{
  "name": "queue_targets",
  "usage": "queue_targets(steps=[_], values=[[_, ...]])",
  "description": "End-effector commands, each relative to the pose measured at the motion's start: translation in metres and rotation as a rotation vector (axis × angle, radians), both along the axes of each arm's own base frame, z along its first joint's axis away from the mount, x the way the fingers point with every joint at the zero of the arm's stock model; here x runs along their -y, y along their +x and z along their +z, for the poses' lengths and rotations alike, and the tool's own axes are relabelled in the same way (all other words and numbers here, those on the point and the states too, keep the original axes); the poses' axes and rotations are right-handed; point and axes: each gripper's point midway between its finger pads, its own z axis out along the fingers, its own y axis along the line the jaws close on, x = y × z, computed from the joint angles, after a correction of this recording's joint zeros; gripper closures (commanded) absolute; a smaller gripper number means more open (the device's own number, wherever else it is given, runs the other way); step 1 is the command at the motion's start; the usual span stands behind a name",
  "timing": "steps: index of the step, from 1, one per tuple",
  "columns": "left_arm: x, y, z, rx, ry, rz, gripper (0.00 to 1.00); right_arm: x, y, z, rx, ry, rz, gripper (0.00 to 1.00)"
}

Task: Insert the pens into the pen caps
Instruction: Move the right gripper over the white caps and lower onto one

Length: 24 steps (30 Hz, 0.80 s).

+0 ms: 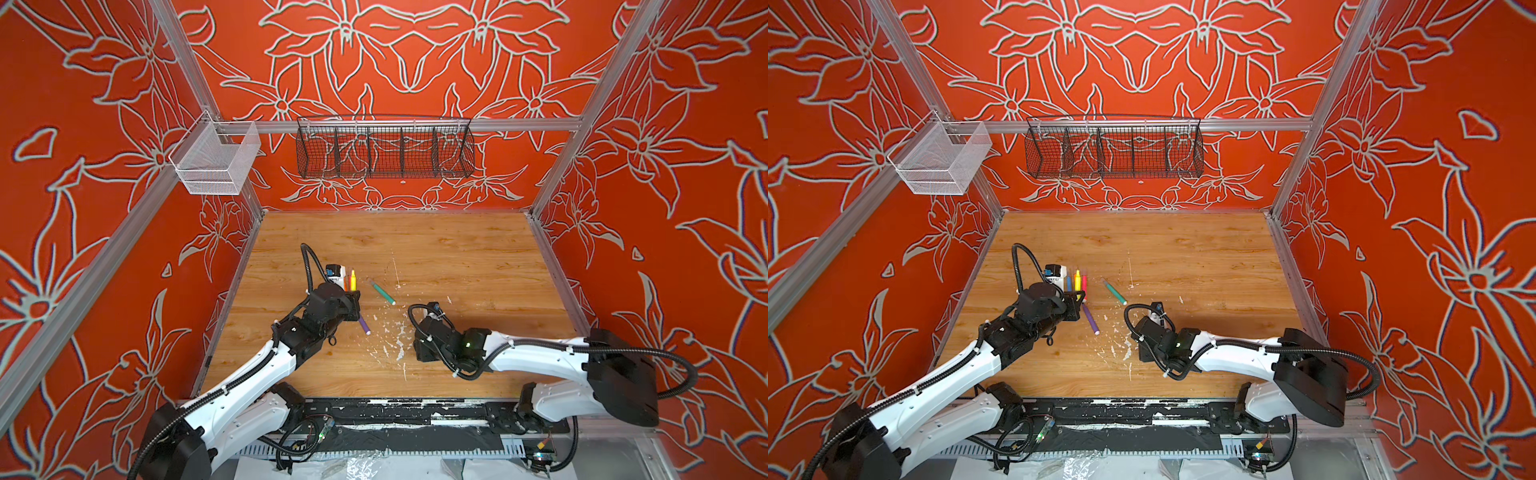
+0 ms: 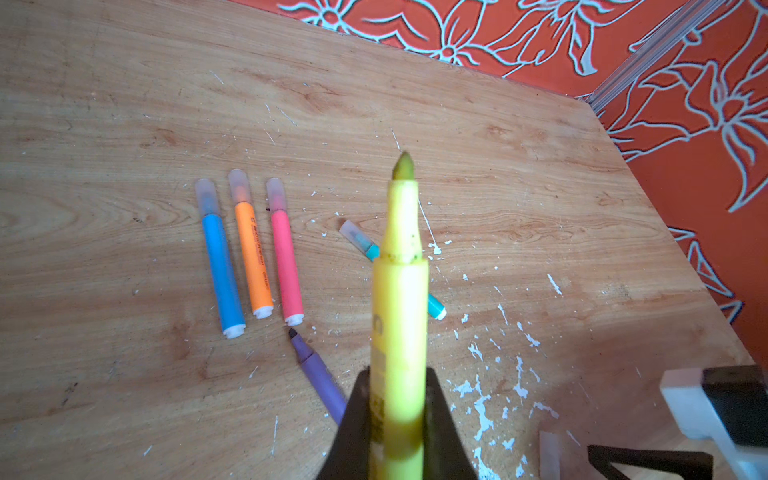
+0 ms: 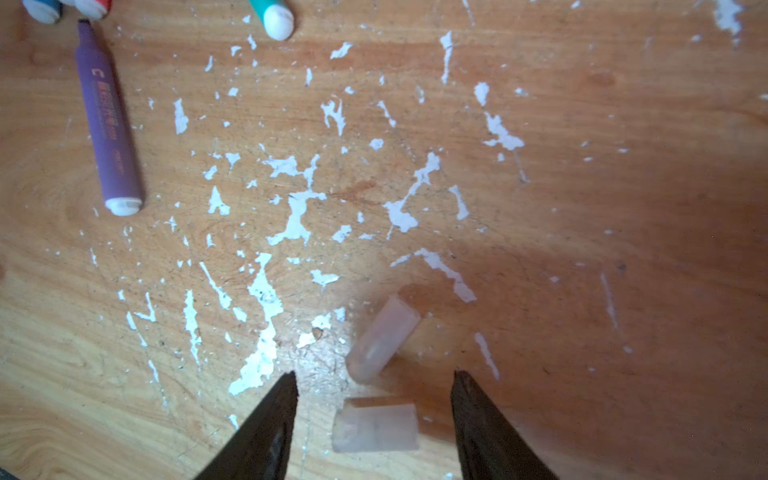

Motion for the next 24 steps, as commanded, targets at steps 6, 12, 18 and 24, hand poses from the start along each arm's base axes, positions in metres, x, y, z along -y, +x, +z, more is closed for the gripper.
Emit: queue_targets(steps=[6, 12, 18, 24], values=[[0.007, 0.005, 0.008, 0.013, -0.012, -0.026, 1.00, 0.014, -0.010, -0.007, 0.021, -0.144, -0.004, 0.35], [0.006, 0.004, 0.009, 0.015, -0.013, -0.026, 1.00, 0.019, -0.013, -0.014, 0.018, -0.207, -0.004, 0.34], [0.004, 0.003, 0.011, 0.022, -0.010, -0.022, 1.00, 0.023, -0.018, -0.018, 0.002, -0.278, 0.005, 0.34], [0.003, 0.002, 0.013, 0.029, -0.010, -0.019, 1.00, 0.033, -0.026, -0.019, -0.001, -0.330, 0.000, 0.35]])
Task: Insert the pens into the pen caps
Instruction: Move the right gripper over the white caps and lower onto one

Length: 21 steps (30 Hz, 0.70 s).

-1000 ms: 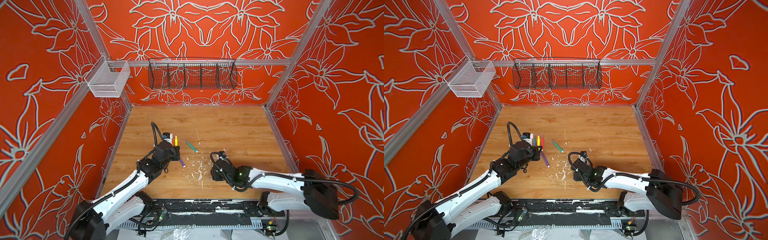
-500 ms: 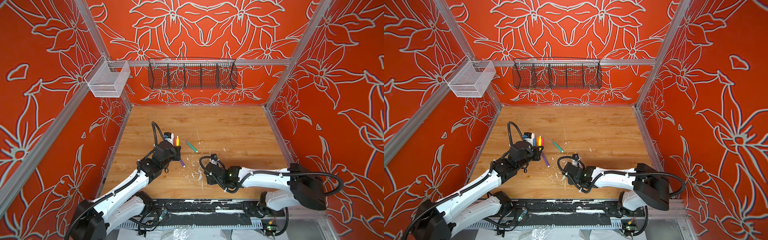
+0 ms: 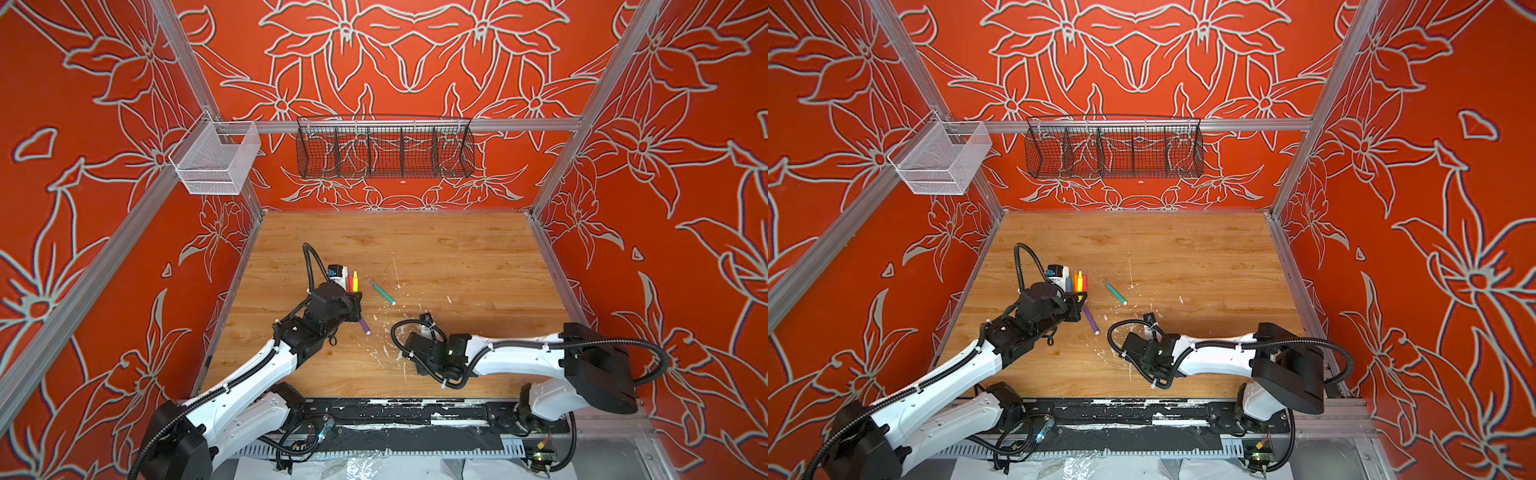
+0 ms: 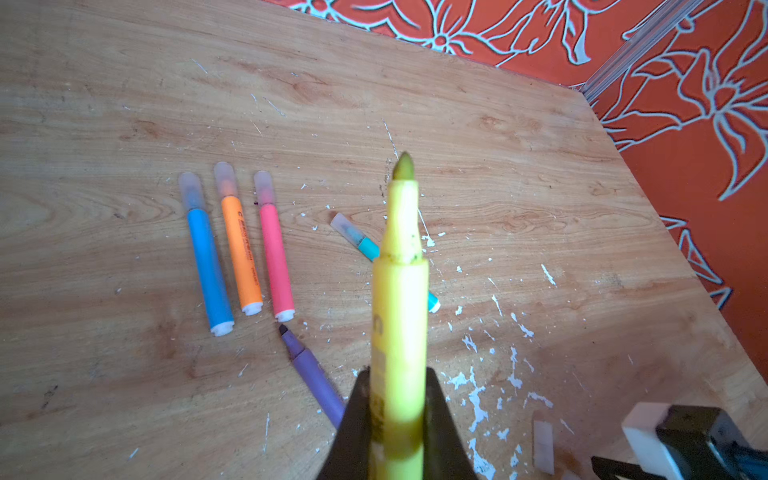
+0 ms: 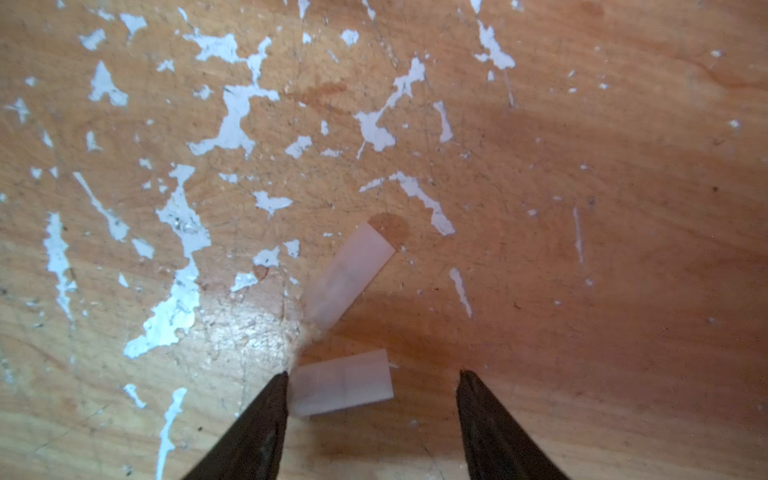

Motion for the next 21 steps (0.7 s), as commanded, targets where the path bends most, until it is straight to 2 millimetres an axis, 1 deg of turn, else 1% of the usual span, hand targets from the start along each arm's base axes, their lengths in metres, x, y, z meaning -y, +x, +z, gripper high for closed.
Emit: queue_targets(steps=[1, 7, 14, 18, 21], values=[[-0.001, 0.003, 0.016, 0.039, -0.008, 0.002, 1.00, 0.016, -0.002, 0.003, 0.021, -0.069, -0.040, 0.35], [-0.003, 0.002, 0.017, 0.041, -0.006, 0.007, 1.00, 0.034, -0.010, 0.002, 0.019, -0.110, -0.067, 0.39], [-0.003, 0.001, 0.017, 0.044, -0.006, 0.010, 1.00, 0.046, -0.014, 0.004, 0.028, -0.084, -0.090, 0.46], [-0.003, 0.001, 0.018, 0.045, -0.007, 0.008, 1.00, 0.047, -0.014, 0.004, 0.035, -0.065, -0.096, 0.49], [-0.003, 0.001, 0.018, 0.047, -0.008, 0.009, 1.00, 0.041, -0.014, 0.002, 0.030, -0.039, -0.088, 0.48]])
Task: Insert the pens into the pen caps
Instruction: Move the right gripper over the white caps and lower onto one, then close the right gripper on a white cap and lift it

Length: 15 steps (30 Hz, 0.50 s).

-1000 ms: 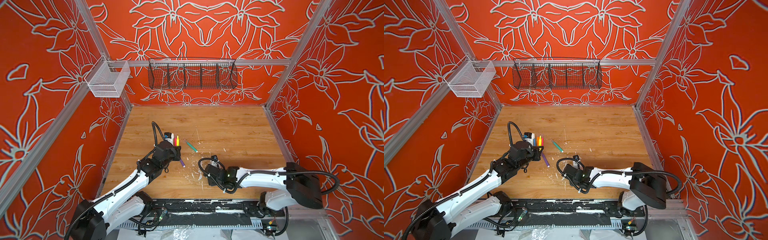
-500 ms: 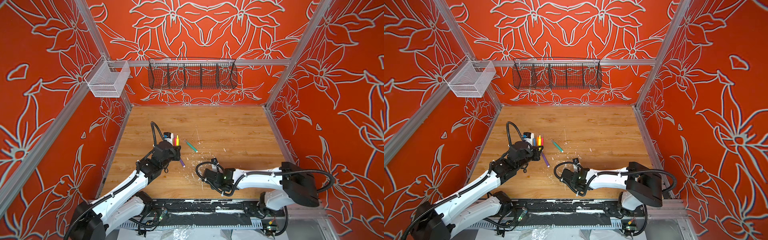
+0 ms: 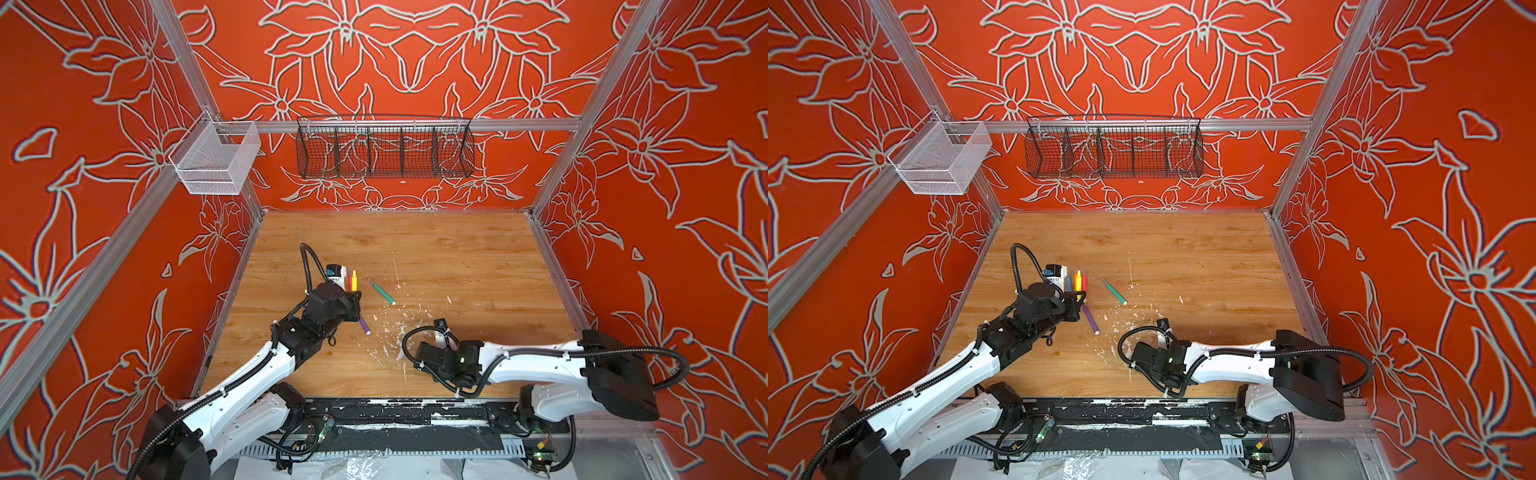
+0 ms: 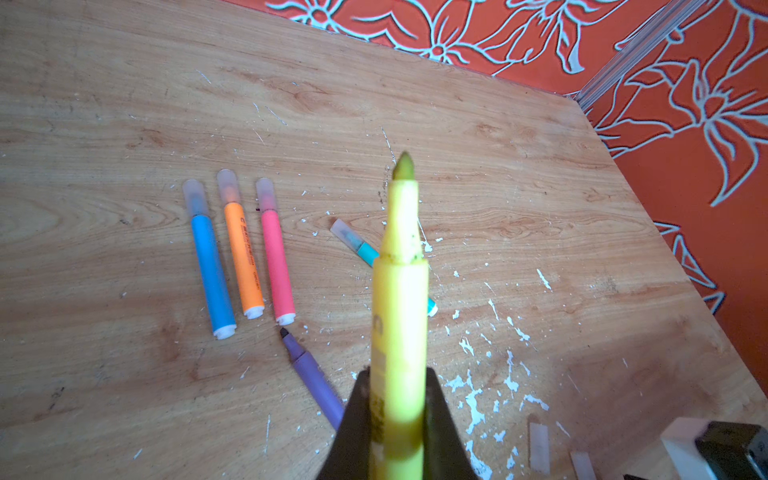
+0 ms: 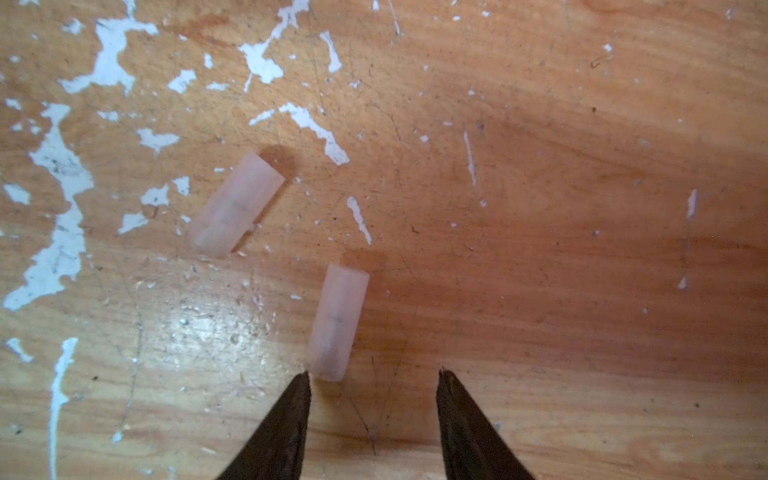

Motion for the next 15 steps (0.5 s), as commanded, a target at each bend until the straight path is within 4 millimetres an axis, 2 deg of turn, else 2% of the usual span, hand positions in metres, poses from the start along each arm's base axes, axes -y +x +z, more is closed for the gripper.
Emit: queue_targets(steps=[1, 4, 7, 15], values=[[-0.002, 0.002, 0.014, 0.034, -0.004, 0.006, 1.00, -0.002, 0.002, -0.002, 0.021, 0.023, -0.016, 0.48], [-0.002, 0.001, 0.014, 0.033, -0.003, 0.005, 1.00, -0.017, 0.003, -0.005, 0.009, 0.078, 0.005, 0.47], [-0.002, 0.001, 0.014, 0.036, -0.005, 0.004, 1.00, -0.018, 0.008, -0.006, 0.005, 0.074, -0.012, 0.46], [-0.002, 0.000, 0.015, 0.038, -0.006, 0.002, 1.00, -0.021, 0.014, -0.020, -0.038, 0.020, -0.032, 0.57]])
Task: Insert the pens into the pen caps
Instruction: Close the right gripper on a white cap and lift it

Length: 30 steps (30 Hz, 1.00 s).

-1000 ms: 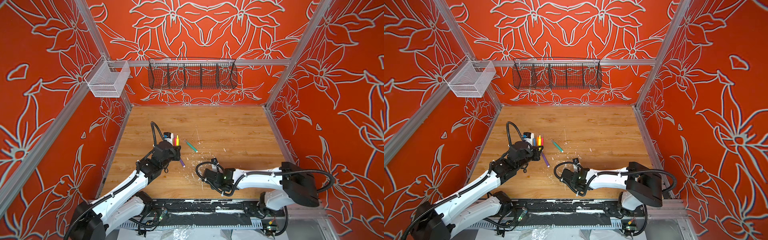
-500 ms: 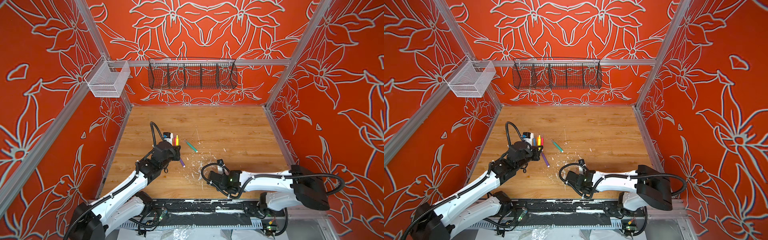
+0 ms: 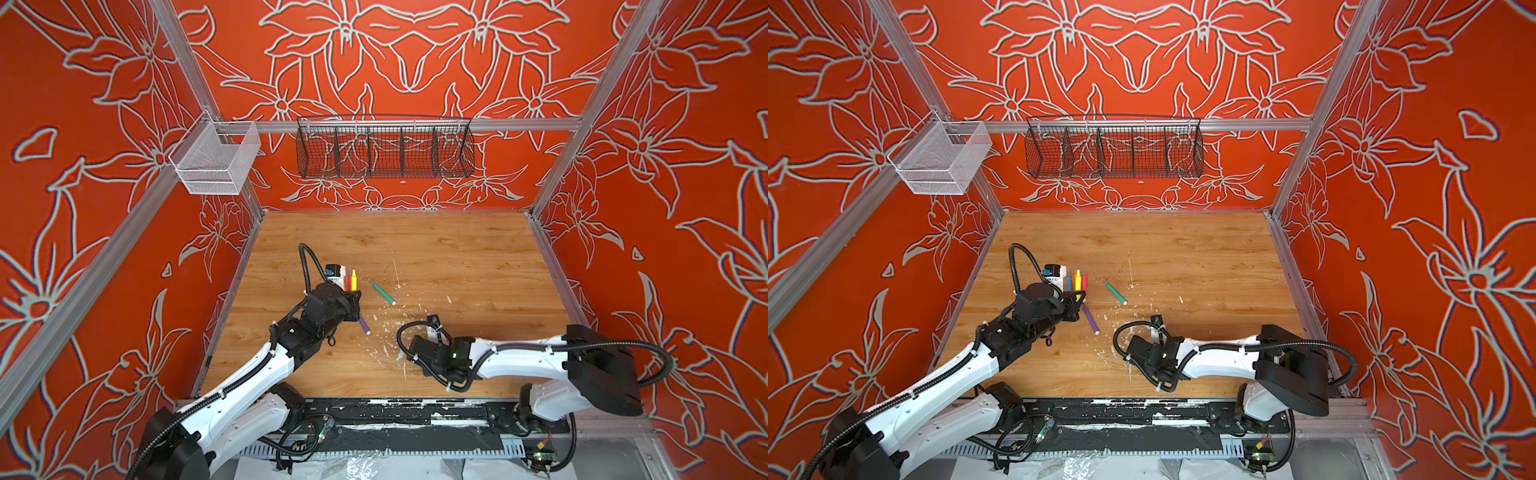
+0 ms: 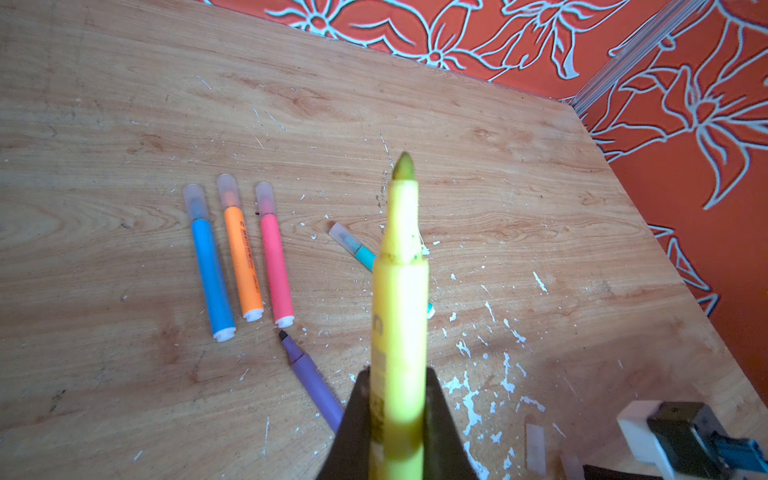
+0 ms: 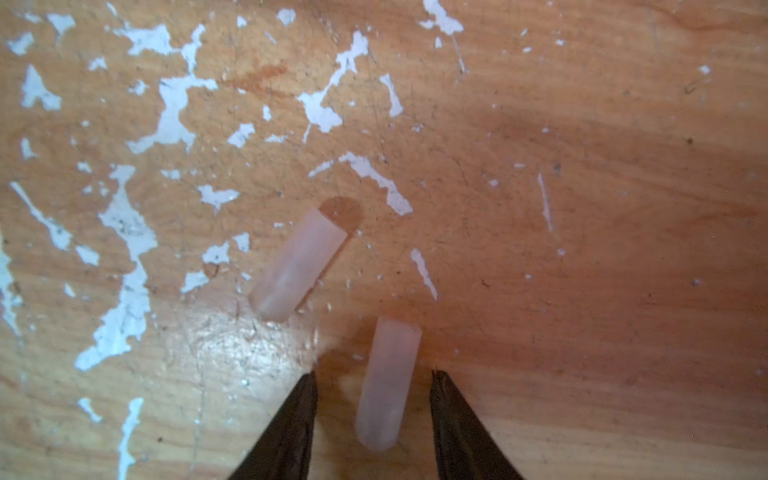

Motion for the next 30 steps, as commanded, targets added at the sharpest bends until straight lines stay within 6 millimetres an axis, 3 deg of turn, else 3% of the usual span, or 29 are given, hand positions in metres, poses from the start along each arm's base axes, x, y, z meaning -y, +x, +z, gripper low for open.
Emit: queue_targets(steps=[1, 9, 24, 30], values=[[-0.002, 0.001, 0.011, 0.026, 0.000, 0.002, 1.00, 0.009, -0.004, -0.012, -0.038, -0.059, -0.014, 0.59], [-0.001, 0.001, 0.011, 0.028, -0.001, -0.001, 1.00, 0.018, -0.005, -0.017, -0.040, -0.088, -0.033, 0.73], [-0.001, 0.002, 0.010, 0.027, -0.001, -0.002, 1.00, 0.035, -0.003, -0.029, -0.049, -0.149, -0.072, 0.71], [0.001, 0.001, 0.011, 0.030, -0.005, -0.014, 1.00, 0.039, -0.002, -0.031, -0.045, -0.147, -0.087, 0.81]])
